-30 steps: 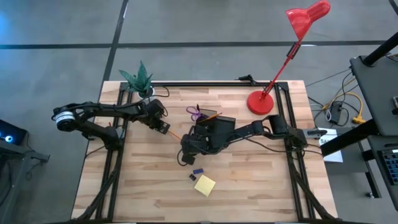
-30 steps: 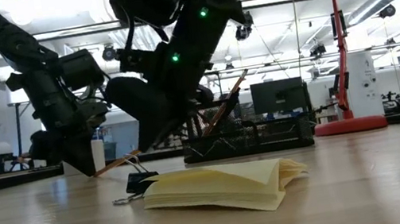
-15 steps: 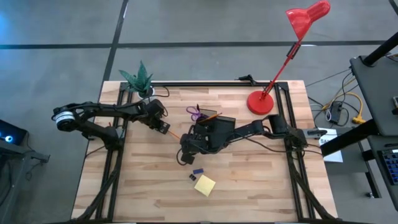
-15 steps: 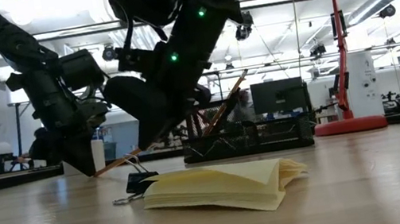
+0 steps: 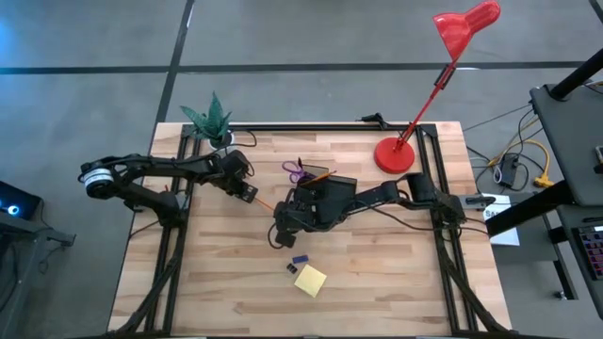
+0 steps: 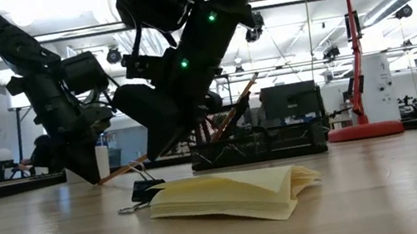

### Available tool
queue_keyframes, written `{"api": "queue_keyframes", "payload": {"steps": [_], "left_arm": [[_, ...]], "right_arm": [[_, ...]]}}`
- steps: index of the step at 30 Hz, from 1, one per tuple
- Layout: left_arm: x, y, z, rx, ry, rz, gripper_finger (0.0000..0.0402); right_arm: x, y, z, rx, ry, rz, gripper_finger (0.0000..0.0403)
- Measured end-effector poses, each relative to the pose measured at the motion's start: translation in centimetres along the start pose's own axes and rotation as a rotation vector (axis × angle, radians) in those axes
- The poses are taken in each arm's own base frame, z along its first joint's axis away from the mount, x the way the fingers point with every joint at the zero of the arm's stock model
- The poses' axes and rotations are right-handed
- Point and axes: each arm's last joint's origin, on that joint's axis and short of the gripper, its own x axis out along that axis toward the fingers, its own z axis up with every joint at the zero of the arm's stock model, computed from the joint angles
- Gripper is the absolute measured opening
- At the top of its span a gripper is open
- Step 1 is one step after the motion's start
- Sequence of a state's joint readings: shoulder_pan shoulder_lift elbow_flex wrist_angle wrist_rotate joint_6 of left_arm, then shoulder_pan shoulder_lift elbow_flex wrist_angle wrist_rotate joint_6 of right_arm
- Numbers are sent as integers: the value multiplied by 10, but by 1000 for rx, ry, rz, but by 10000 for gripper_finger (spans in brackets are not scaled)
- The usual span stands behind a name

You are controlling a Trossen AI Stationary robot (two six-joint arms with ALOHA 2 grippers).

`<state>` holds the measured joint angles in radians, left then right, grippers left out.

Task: Pick and place office supplies into organizer
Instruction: Put the orange pencil into the black desk organizer

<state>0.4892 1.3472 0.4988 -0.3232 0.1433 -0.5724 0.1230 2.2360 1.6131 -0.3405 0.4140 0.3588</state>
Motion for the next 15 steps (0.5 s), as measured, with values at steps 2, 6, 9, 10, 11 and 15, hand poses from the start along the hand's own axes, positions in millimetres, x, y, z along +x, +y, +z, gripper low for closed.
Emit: {"api": "queue_keyframes", "payload": {"steps": [2, 6, 9, 10, 11, 15], "left_arm": [[0, 0, 0, 0, 0, 0, 0], [0, 0, 0, 0, 0, 0, 0], [0, 0, 0, 0, -1, 0, 0], [0, 0, 0, 0, -1, -1, 0], [0, 0, 0, 0, -1, 0, 0], [0, 0, 0, 0, -1, 0, 0]], "right_arm": [[0, 0, 0, 0, 3, 7, 96], [0, 1, -1, 0, 12, 26, 74], [1, -1, -1, 2, 13, 25, 61], [1, -1, -1, 2, 14, 24, 57], [1, -2, 0, 4, 14, 23, 54], [2, -4, 0, 6, 17, 19, 44]]}}
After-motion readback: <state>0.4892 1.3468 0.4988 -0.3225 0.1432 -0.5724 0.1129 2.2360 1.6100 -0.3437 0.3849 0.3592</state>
